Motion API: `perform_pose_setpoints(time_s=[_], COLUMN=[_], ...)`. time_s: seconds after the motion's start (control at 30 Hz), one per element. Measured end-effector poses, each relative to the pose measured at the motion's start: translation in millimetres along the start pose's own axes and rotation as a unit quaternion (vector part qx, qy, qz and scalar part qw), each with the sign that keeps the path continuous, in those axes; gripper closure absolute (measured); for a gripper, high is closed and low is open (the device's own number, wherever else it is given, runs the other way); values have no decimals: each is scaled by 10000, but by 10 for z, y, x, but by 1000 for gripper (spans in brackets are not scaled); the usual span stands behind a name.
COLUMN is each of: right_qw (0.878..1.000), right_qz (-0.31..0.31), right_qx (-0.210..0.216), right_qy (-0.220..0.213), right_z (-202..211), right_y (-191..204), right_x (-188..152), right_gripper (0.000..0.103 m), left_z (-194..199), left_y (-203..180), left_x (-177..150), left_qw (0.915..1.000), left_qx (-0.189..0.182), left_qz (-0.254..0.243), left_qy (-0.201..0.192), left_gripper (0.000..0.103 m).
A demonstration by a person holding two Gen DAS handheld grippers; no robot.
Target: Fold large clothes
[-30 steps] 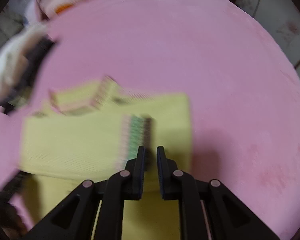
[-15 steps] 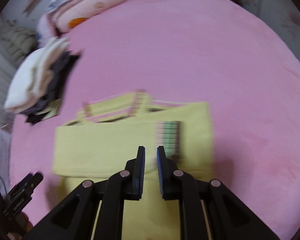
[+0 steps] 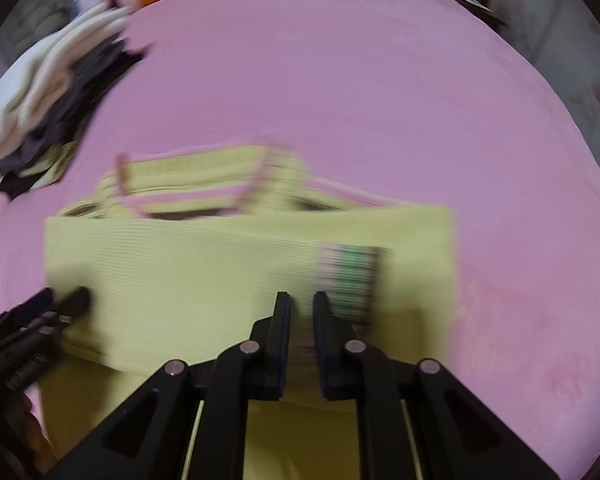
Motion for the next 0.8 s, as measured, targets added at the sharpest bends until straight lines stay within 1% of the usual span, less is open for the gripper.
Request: perform_pose_setpoints(time_s=[0.03,0.07,0.1,0.13,0.2,0.27,0.33,0.37,0.43,0.5,0.57,0.63,0.8], right_qw=[9998,9997,9997,9998,9994,9981,9951,9943,9930,9929,9942,9951,9949], right_qz=[-80,-116,-128,-143,-229,-411,-646,-694,-728,-609,-384,-179,175], right_qx=[157,219,211,149,242,414,695,762,896,988,992,974,975], right_qy=[13,26,34,64,130,217,286,288,265,252,170,49,-208], right_z=[26,48,68,94,149,235,337,377,578,771,1041,1304,1875], right_y=[-103,-151,-173,-201,-227,-229,-189,-182,-183,-162,-133,-164,-184], right_x=[-35,-58,-79,-99,-128,-161,-204,-221,-293,-333,-367,-421,-466], right_gripper=[95,95,94,90,90,90,90,90,90,90,90,90,90], left_z=[10,27,48,80,193,343,523,622,857,1090,1349,1562,2115], left_y=[-15,-29,-39,-46,-76,-114,-160,-190,-239,-315,-384,-485,-619], left_x=[0,3,3,2,6,-2,-23,-39,-81,-95,-133,-88,-255], left_qw=[10000,9999,9999,9999,9999,10000,9998,9998,9996,9995,9993,9993,9989], left_qx=[19,40,54,66,66,-38,-124,-160,-231,-283,-333,-319,-270], left_qz=[-61,-99,-113,-118,-54,56,130,144,144,129,104,65,65], left_qy=[5,18,41,60,73,58,61,54,9,-17,-92,-163,-372], left_gripper=[32,32,32,32,32,32,22,15,14,14,14,14,14])
Point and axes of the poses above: each gripper's, at about its wrist camera, not at the fingertips, and z roughly against the way its jaws point, y to its left, x to its top, the point moved 5 cm from there along -z, roughly the way its jaws point, and after that the axes turned 2 degrees about -x, right-handed, at the moved point
